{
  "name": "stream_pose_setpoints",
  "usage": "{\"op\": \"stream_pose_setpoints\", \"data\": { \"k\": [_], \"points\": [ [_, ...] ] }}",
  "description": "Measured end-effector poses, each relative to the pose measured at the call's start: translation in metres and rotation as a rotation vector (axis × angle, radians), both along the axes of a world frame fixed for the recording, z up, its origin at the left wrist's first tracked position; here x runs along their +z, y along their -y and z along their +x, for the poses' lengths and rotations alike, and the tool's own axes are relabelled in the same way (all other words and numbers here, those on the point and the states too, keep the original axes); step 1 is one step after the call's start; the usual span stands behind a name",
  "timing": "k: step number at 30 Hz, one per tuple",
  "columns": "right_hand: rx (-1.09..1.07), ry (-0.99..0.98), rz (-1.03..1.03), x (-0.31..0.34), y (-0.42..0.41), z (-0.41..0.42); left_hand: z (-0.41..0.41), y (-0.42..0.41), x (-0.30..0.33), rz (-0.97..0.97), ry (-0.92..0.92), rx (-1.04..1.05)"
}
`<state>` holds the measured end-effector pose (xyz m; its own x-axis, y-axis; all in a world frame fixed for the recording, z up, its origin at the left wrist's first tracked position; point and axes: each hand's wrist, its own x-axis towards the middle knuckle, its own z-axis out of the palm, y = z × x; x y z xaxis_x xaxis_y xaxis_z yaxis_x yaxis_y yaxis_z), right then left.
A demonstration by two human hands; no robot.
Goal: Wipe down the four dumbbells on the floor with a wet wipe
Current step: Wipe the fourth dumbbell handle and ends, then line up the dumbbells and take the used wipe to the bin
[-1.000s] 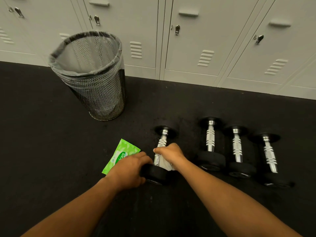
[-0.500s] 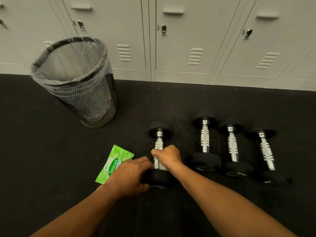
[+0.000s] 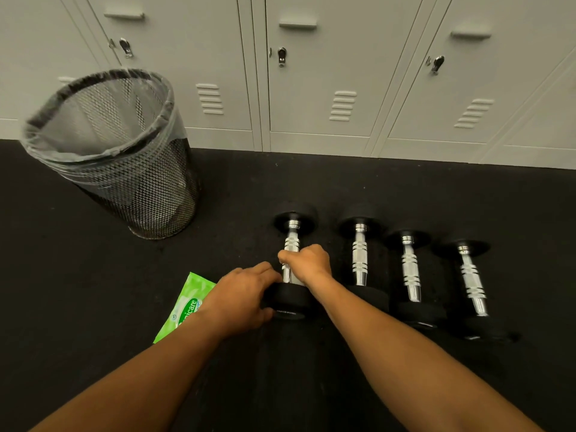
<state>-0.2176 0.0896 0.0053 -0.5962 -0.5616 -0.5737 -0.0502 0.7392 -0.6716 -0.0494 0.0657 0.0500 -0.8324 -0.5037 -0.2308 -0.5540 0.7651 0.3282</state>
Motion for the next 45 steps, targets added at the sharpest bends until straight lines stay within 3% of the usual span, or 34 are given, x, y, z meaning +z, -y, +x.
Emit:
{"op": "stream_pose_setpoints", "data": {
  "k": [19, 31, 40, 45],
  "points": [
    [-0.009, 0.007, 0.023, -0.009, -0.004, -0.022, -0.027, -0.003, -0.011, -0.021, 0.002, -0.037],
    [0.178, -0.119, 0.071, 0.034, -0.008, -0.051, -0.044, -0.011, -0.001, -0.092, 0.071, -0.122],
    [-0.13, -0.14, -0.077, 0.082, -0.066, -0.157, -0.055, -0.017, 0.011, -0.14, 0.175, -0.115],
    [-0.313, -0.326, 0.018, 0.082, -0.131, -0.233, -0.062, -0.019, 0.017, -0.135, 0.22, -0.1]
  ]
}}
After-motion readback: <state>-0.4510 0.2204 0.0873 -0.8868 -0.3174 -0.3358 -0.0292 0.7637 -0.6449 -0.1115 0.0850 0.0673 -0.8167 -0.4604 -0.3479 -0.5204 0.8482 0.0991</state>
